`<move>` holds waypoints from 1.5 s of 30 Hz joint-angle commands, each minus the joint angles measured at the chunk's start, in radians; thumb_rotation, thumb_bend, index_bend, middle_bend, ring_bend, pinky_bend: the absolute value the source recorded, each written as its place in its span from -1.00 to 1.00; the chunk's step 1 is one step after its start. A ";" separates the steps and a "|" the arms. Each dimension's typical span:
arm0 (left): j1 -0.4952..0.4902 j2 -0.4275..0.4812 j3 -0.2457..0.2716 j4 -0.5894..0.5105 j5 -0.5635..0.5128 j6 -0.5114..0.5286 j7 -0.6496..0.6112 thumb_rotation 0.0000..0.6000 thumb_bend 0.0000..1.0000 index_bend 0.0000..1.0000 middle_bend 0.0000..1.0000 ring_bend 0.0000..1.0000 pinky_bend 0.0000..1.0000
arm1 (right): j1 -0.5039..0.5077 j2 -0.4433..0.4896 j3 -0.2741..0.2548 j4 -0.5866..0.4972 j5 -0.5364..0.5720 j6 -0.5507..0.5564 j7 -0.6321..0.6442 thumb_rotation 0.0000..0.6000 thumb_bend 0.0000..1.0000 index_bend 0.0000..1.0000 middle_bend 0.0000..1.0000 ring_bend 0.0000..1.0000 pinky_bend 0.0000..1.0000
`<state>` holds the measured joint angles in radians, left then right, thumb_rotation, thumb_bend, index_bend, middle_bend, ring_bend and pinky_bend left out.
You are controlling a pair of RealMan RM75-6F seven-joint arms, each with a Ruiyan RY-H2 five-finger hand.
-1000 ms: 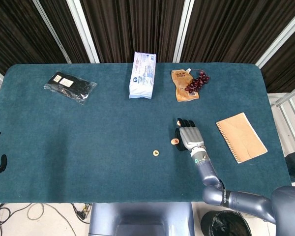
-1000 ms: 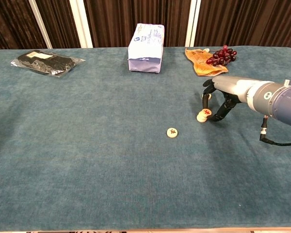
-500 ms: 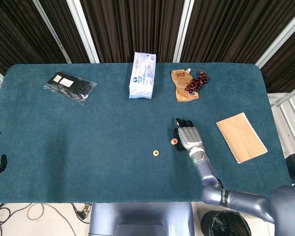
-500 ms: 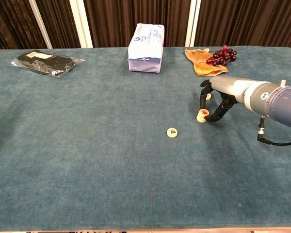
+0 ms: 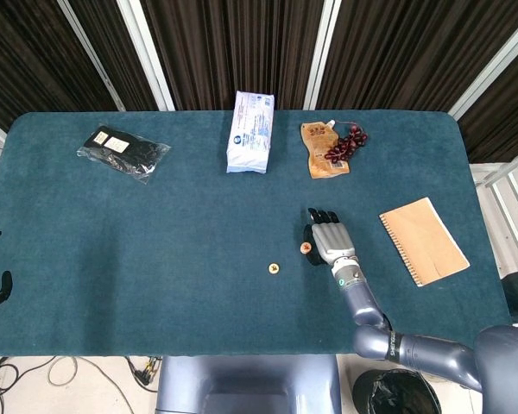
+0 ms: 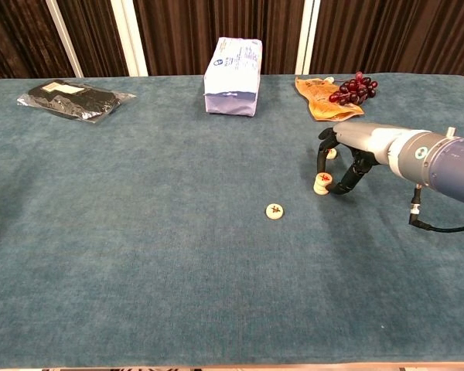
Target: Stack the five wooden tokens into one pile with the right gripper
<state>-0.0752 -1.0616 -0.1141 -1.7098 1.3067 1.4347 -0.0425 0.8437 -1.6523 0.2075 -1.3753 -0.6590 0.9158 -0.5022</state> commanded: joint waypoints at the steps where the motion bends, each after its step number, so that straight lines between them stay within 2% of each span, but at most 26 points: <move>1: 0.000 0.000 0.000 0.000 0.000 0.000 0.000 1.00 -0.03 -0.71 -1.00 -1.00 -1.00 | 0.000 0.001 -0.001 -0.002 -0.001 -0.001 -0.001 1.00 -0.17 -0.15 -1.00 -1.00 -1.00; 13: 0.000 -0.001 0.001 0.000 0.001 0.000 0.002 1.00 -0.03 -0.71 -1.00 -1.00 -1.00 | -0.002 0.020 0.006 -0.028 -0.011 0.011 0.005 1.00 -0.17 -0.19 -1.00 -1.00 -1.00; 24: 0.000 -0.001 0.000 0.001 -0.002 0.000 0.002 1.00 -0.03 -0.71 -1.00 -1.00 -1.00 | 0.026 0.114 0.089 -0.062 0.015 0.009 0.021 1.00 -0.17 -0.22 -1.00 -1.00 -1.00; 31: 0.001 -0.002 -0.001 0.001 -0.002 0.003 0.003 1.00 -0.03 -0.71 -1.00 -1.00 -1.00 | 0.091 0.093 0.077 0.068 0.064 -0.084 -0.024 1.00 -0.17 -0.44 -1.00 -1.00 -1.00; 37: 0.005 0.000 -0.003 0.000 -0.005 0.010 0.001 1.00 -0.03 -0.71 -1.00 -1.00 -1.00 | 0.127 0.021 0.074 0.226 0.085 -0.150 -0.003 1.00 -0.17 -0.45 -1.00 -1.00 -1.00; 45: 0.007 0.002 -0.005 0.003 -0.013 0.008 0.000 1.00 -0.03 -0.71 -1.00 -1.00 -1.00 | 0.136 -0.066 0.066 0.397 0.037 -0.204 0.067 1.00 -0.17 -0.43 -1.00 -1.00 -1.00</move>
<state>-0.0687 -1.0598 -0.1188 -1.7075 1.2942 1.4426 -0.0428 0.9754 -1.6945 0.2767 -1.0091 -0.6046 0.7292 -0.4583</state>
